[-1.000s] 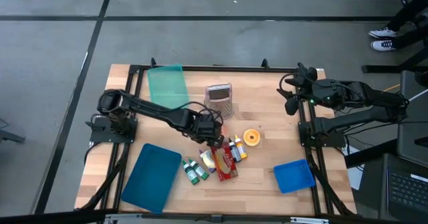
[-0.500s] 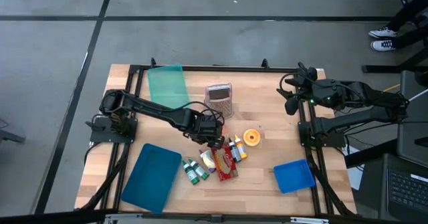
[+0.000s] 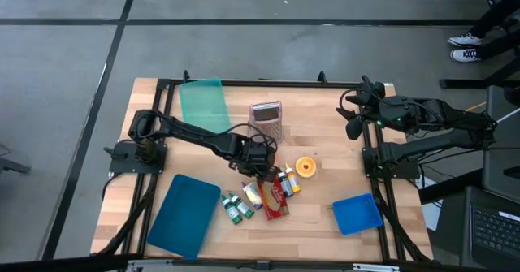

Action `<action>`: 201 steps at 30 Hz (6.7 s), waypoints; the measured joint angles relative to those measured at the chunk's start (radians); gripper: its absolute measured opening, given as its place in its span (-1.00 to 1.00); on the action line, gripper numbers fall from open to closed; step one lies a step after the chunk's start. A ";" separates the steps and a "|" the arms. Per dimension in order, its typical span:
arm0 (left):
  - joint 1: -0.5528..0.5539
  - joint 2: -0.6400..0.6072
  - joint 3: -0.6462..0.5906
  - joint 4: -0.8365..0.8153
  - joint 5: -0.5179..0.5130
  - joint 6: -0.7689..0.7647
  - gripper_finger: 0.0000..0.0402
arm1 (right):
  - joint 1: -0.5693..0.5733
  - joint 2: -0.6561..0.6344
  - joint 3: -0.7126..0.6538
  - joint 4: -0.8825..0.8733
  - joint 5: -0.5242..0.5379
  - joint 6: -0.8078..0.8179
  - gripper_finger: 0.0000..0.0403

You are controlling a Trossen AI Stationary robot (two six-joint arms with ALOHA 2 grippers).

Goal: Pick & Place Food Item
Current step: Put the red popcorn bag into the dark blue bin, then put the brown donut into the blue bin

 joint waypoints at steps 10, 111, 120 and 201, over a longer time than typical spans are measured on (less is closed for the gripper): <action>0.000 0.012 0.000 0.023 0.033 0.006 -0.13 | 0.000 0.000 0.000 0.000 0.000 0.003 0.17; -0.968 -0.601 0.000 -0.459 -0.234 -0.546 -0.99 | 0.000 0.187 0.000 0.187 0.079 0.165 0.17; -1.024 -0.528 0.000 -0.464 -0.257 -0.630 -0.99 | 0.000 0.224 0.000 0.243 0.065 0.165 0.17; -0.235 -0.582 -0.002 -0.599 -1.039 -0.171 -0.02 | -0.197 0.225 0.000 0.904 -0.307 -0.082 0.17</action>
